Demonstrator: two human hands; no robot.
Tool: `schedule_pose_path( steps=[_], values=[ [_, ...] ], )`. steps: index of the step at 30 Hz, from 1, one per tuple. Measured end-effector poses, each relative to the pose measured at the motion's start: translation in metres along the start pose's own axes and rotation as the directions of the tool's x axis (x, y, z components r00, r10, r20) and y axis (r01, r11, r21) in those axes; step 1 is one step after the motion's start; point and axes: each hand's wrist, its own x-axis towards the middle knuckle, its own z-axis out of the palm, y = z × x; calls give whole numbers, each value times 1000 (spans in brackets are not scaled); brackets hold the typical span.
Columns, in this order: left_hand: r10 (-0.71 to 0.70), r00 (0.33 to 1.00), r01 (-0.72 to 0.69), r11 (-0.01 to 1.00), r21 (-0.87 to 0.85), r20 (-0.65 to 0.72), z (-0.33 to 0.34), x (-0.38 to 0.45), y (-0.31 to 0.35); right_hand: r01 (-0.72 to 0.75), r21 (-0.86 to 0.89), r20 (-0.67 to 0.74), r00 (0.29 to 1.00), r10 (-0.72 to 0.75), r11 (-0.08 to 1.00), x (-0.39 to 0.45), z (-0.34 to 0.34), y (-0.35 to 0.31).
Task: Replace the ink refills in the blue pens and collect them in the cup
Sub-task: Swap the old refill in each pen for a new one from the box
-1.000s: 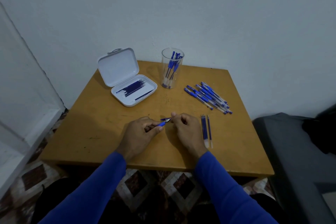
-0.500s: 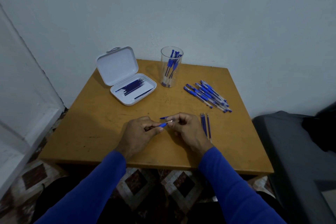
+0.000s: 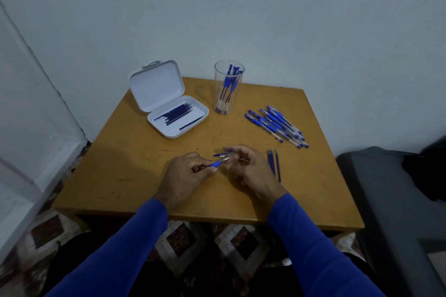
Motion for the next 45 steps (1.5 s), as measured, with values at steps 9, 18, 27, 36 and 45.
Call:
schedule_pose_path(
  steps=[9, 18, 27, 36, 45],
  values=[
    [24, 1000, -25, 1000, -14, -17, 1, -1, -1, -24, -106, -75, 997, 16, 994, -1, 8, -2],
    [9, 1000, -10, 999, -45, -19, 0, -2, 1, -44, -71, -80, 996, 38, 996, -1, 8, -4],
    [-6, 1000, 5, 998, -69, -23, 0, -2, 4, -33, 57, -187, 981, 43, 998, -1, 5, -7],
    [-7, 999, 4, 996, -86, -34, 0, -1, -1, -97, -504, -261, 964, -44, 858, 11, 12, -4],
    [-16, 999, 14, 997, -75, -31, 0, -2, 1, -125, -578, -220, 975, -7, 806, 16, 13, -5]
  ],
)
